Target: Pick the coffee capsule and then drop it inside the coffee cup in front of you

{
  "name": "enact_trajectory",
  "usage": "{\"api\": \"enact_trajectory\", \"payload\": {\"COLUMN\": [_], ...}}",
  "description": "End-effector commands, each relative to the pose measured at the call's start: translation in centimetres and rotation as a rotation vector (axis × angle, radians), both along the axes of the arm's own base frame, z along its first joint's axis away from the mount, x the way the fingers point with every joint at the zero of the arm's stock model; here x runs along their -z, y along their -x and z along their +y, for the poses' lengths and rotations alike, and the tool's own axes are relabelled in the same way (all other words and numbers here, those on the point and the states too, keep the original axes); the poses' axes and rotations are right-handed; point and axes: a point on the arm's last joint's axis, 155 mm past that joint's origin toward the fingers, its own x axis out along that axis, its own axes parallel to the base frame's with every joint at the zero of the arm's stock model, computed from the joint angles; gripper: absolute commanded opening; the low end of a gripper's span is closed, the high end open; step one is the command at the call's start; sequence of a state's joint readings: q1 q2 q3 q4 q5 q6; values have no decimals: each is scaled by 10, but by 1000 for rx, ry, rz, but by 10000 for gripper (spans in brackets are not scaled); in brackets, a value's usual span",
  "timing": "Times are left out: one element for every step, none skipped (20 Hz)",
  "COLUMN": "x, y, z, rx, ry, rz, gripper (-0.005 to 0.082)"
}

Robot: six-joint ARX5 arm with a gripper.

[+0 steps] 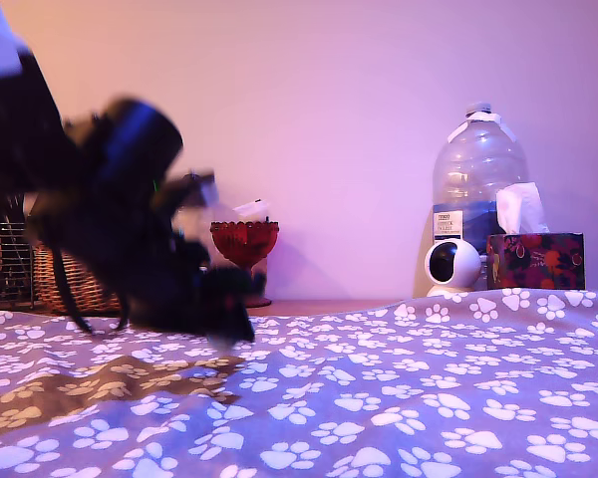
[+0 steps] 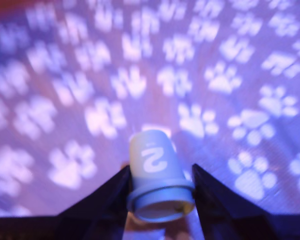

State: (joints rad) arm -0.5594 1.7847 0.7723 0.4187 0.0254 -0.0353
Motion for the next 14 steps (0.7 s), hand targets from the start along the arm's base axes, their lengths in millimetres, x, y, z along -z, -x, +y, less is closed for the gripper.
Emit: {"api": "enact_trajectory", "payload": {"x": [-19, -24, -30, -35, -40, -45, -50, -54, -58, -62, -65, -68, -69, -69], "y": [-5, -7, -10, -12, -15, -19, -22, -25, -28, -31, -34, -36, -39, -40], "z": [6, 11, 16, 23, 30, 37, 45, 53, 60, 68, 75, 81, 86, 91], "rx": [-6, -16, -21, -32, -45, -57, -72, -90, -109, -126, -143, -156, -169, -180], "ry": [2, 4, -3, -7, -8, -12, -13, -11, -8, -6, -3, -1, -1, -1], "rz": [-38, -44, -57, -64, -75, -87, -94, -100, -107, -114, -122, -127, -129, -128], "gripper": [198, 198, 198, 198, 198, 198, 198, 198, 198, 198, 198, 198, 198, 198]}}
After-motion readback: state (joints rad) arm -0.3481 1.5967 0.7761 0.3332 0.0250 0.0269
